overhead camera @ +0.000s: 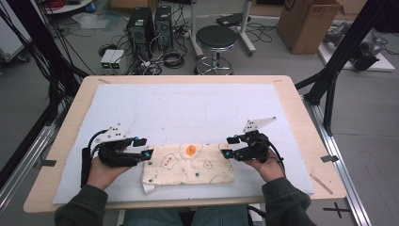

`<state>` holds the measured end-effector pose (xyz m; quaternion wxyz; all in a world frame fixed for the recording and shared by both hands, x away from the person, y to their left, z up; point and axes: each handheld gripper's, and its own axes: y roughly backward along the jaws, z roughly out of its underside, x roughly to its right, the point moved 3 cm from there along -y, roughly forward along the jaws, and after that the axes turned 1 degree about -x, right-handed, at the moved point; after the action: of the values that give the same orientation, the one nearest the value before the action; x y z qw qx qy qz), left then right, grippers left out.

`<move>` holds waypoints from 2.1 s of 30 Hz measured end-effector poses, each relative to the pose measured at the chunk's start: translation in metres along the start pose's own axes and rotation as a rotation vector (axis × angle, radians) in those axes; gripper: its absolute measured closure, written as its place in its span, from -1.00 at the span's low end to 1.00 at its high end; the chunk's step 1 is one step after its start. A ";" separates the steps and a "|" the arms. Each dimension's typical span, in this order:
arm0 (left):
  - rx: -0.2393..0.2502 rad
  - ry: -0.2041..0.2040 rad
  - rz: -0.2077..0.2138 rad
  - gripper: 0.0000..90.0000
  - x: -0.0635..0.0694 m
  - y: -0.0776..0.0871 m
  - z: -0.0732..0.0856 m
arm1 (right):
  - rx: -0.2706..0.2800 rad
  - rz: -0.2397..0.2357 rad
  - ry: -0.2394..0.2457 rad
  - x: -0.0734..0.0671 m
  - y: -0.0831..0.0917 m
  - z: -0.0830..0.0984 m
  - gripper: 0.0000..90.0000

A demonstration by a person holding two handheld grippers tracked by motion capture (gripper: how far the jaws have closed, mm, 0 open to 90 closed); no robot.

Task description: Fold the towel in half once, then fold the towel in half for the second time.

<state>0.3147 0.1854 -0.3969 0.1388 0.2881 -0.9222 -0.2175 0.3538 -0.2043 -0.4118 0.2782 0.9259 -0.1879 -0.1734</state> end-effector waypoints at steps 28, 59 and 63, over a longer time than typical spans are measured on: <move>-0.002 0.032 -0.023 0.00 -0.018 -0.012 -0.016 | 0.006 0.048 0.000 0.019 -0.009 -0.016 -0.16; -0.131 0.111 -0.113 0.01 -0.047 -0.050 0.011 | -0.062 0.052 -0.082 0.047 -0.031 -0.005 0.27; -0.158 0.117 -0.095 0.04 -0.048 -0.052 0.016 | -0.068 0.033 -0.099 0.047 -0.028 0.004 0.28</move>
<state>0.3711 0.1808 -0.4422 0.2045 0.3319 -0.8777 -0.2786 0.4000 -0.2052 -0.4410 0.3028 0.9030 -0.2104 -0.2205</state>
